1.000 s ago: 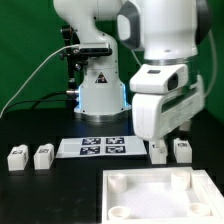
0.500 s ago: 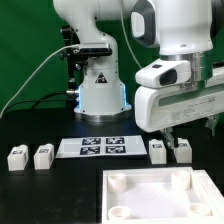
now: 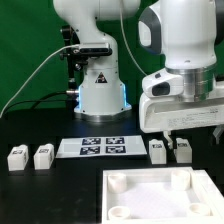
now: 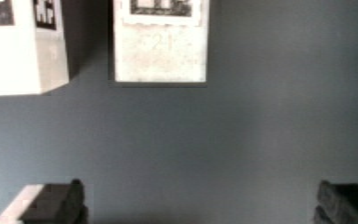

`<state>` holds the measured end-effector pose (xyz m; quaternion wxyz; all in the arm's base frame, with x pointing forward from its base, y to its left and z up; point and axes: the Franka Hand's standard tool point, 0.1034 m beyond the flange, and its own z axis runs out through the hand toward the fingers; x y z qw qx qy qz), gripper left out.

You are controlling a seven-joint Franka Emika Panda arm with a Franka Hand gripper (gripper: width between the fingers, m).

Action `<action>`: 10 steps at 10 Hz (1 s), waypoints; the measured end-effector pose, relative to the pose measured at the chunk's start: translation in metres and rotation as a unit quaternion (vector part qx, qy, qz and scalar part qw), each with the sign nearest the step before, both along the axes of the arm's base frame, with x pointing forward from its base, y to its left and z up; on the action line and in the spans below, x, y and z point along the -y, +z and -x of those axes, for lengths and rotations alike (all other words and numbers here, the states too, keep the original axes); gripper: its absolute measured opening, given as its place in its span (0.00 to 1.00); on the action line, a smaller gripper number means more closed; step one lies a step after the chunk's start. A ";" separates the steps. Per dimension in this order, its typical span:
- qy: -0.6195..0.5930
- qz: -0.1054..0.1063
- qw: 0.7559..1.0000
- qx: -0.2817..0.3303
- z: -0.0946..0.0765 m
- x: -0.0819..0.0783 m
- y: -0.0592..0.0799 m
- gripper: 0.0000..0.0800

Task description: Assemble one leg

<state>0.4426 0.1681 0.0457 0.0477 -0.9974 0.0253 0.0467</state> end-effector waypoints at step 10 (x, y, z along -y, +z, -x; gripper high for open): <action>0.034 0.020 0.931 -0.364 0.026 0.000 -0.010 0.81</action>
Offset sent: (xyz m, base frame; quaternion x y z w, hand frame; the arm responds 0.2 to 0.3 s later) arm 0.0000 0.0000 0.0000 0.0000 -0.2667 0.0000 0.9638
